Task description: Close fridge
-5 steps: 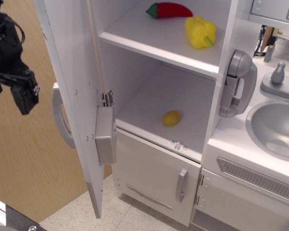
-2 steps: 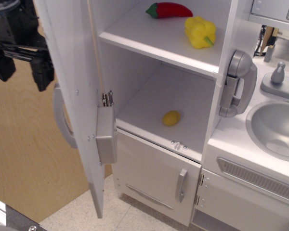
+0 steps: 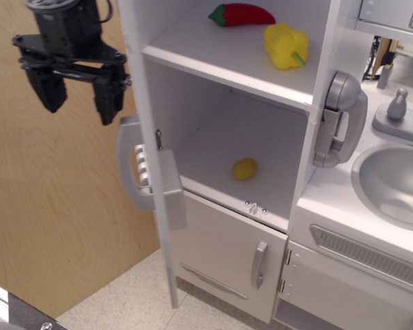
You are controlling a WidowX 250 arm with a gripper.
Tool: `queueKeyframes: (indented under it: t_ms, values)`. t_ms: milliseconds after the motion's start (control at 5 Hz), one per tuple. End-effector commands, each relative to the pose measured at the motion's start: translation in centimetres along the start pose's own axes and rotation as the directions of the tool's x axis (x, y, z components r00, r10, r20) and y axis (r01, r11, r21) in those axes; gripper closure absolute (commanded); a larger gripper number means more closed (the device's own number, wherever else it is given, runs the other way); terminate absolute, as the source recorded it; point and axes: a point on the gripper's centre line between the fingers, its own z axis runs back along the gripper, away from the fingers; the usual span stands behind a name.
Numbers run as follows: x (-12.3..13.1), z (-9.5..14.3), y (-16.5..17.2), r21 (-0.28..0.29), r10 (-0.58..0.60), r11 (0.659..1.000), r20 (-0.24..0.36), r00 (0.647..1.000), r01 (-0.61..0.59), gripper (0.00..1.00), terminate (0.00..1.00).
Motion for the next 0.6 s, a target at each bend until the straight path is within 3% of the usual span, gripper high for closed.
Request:
queueKeyframes:
  t_ms: [0, 400]
  values:
    - [4.5, 1.7, -2.3, -0.012, 0.054, 0.998, 0.035, 0.998, -0.053, 0.0, 0.0]
    - [7.2, 0.9, -4.3, 0.005, 0.063, 0.998, 0.058, 0.996, -0.064, 0.0, 0.0]
